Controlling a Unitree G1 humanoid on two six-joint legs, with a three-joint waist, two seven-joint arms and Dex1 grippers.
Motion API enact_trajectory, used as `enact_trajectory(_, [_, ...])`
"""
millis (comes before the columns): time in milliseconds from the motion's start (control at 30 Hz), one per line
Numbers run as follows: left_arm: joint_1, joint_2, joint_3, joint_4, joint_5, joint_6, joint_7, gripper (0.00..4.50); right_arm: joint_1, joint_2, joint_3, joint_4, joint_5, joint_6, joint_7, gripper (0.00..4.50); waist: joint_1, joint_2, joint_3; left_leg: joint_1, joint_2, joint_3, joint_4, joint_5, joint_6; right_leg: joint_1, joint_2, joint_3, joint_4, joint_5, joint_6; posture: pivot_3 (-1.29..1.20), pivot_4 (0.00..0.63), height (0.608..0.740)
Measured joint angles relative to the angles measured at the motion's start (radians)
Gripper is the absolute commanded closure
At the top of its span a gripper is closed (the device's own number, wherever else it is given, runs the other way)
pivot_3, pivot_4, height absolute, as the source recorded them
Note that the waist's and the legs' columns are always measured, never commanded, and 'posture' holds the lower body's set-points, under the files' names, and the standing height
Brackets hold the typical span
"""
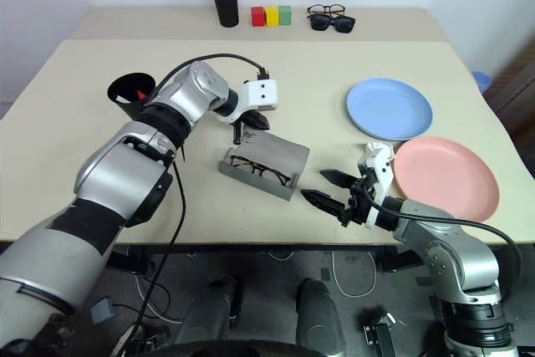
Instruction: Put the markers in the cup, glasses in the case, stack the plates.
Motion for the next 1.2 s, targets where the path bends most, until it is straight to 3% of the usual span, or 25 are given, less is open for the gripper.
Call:
enact_trajectory(200, [0.017, 0.065, 0.024, -0.176, -0.042, 0.099, -0.214, 4.44, 0.055, -0.049, -0.056, 0.066, -0.033, -0.061, 0.021, 0.49, -0.001, 0.000, 0.000, 0.000, 0.000, 0.000, 0.000, 0.000, 0.000, 0.000, 0.000, 0.000, 0.001, 0.000, -0.001, 0.00, 0.150, 0.740])
enact_trajectory(367, [0.199, 0.159, -0.006, -0.547, -0.079, 0.269, -0.340, 4.44, 0.122, -0.110, -0.074, 0.101, -0.075, -0.118, 0.081, 0.49, -0.005, 0.002, 0.000, 0.001, 0.000, 0.000, 0.000, 0.000, 0.000, 0.001, 0.000, 0.001, 0.002, 0.000, -0.001, 0.00, 0.150, 0.740])
enact_trajectory(500, [0.347, 0.231, -0.041, -0.817, -0.122, 0.425, -0.359, 4.44, 0.190, -0.155, -0.131, 0.127, -0.086, -0.146, 0.124, 0.49, -0.002, 0.002, 0.000, 0.001, 0.000, 0.000, 0.002, 0.000, 0.000, 0.001, 0.000, 0.001, 0.004, 0.000, -0.002, 0.00, 0.150, 0.740])
enact_trajectory(600, [0.354, 0.215, -0.027, -0.868, -0.143, 0.485, -0.309, 4.44, 0.202, -0.166, -0.175, 0.130, -0.082, -0.148, 0.136, 0.49, 0.004, 0.002, 0.000, 0.001, 0.000, -0.001, 0.008, 0.000, 0.000, 0.004, 0.000, 0.000, 0.004, -0.003, -0.003, 0.00, 0.150, 0.740])
enact_trajectory(767, [0.298, 0.166, -0.002, -0.777, -0.136, 0.395, -0.142, 4.44, 0.220, -0.166, -0.208, 0.124, -0.076, -0.146, 0.139, 0.49, 0.001, 0.002, 0.000, 0.001, 0.000, -0.001, 0.014, 0.000, 0.000, 0.007, 0.000, 0.000, 0.003, -0.002, -0.004, 0.00, 0.150, 0.740])
enact_trajectory(1000, [0.111, 0.055, 0.003, -0.441, -0.070, 0.240, 0.131, 4.44, 0.218, -0.165, -0.208, 0.100, -0.075, -0.156, 0.156, 0.49, 0.001, 0.002, 0.000, 0.001, 0.000, 0.000, 0.013, -0.001, 0.002, 0.006, 0.000, 0.000, 0.002, -0.002, -0.003, 0.00, 0.150, 0.740])
enact_trajectory(1200, [0.071, -0.022, -0.053, -0.135, 0.052, 0.079, 0.303, 4.44, 0.228, -0.164, -0.210, 0.045, -0.061, -0.158, 0.153, 0.49, 0.002, 0.001, 0.000, -0.001, 0.000, 0.000, 0.012, -0.003, 0.004, 0.005, 0.000, 0.000, 0.002, -0.001, 0.002, 0.00, 0.150, 0.740])
